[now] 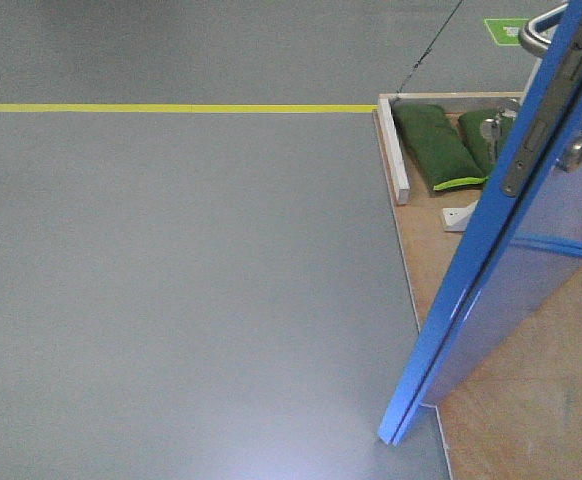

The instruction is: Move to blue door and open it

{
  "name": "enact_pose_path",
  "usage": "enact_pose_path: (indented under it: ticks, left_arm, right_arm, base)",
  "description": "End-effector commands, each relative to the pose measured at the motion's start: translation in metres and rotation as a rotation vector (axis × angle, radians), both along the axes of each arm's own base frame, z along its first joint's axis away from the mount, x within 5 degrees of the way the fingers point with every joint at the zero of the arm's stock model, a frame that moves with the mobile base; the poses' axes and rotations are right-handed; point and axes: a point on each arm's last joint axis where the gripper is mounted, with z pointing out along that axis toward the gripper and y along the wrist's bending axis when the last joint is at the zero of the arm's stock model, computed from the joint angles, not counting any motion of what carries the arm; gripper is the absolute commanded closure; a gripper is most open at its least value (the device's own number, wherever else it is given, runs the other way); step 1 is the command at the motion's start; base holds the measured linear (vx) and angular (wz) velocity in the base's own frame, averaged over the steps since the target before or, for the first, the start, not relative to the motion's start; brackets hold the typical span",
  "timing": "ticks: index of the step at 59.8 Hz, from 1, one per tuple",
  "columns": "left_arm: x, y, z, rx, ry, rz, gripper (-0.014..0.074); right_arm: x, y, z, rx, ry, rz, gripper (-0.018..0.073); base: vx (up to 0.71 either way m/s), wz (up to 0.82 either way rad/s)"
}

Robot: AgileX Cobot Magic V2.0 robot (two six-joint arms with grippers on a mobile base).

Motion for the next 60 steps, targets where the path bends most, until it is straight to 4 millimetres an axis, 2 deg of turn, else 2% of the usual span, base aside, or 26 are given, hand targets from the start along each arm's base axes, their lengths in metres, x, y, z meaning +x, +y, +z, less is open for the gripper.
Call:
enact_pose_path:
  ticks: [1, 18, 31, 39, 60]
  left_arm:
    - [0.0, 0.0, 0.006, -0.005, -0.092, -0.007, 0.0526]
    - [0.0, 0.0, 0.006, -0.005, -0.092, -0.007, 0.0526]
    - [0.0, 0.0, 0.006, -0.005, -0.092, -0.007, 0.0526]
    - [0.0, 0.0, 0.006, -0.005, -0.092, -0.007, 0.0526]
    - [0.0, 0.0, 0.006, -0.005, -0.092, -0.007, 0.0526]
  right_arm:
    - [-0.002, 0.016, 0.019, -0.027, -0.137, 0.032, 0.0567]
    - [0.016, 0.06, 0.008, -0.01, -0.121, 0.167, 0.0567]
    - [0.025, 0.084, 0.001, -0.004, -0.099, 0.239, 0.0567]
    - [0.029, 0.092, -0.003, 0.003, -0.088, 0.261, 0.0567]
    - [0.033, 0.092, -0.007, 0.004, -0.078, 0.26, 0.0567]
  base:
    - [0.0, 0.0]
    - [0.0, 0.0]
    - [0.0, 0.0]
    - [0.0, 0.0]
    - [0.0, 0.0]
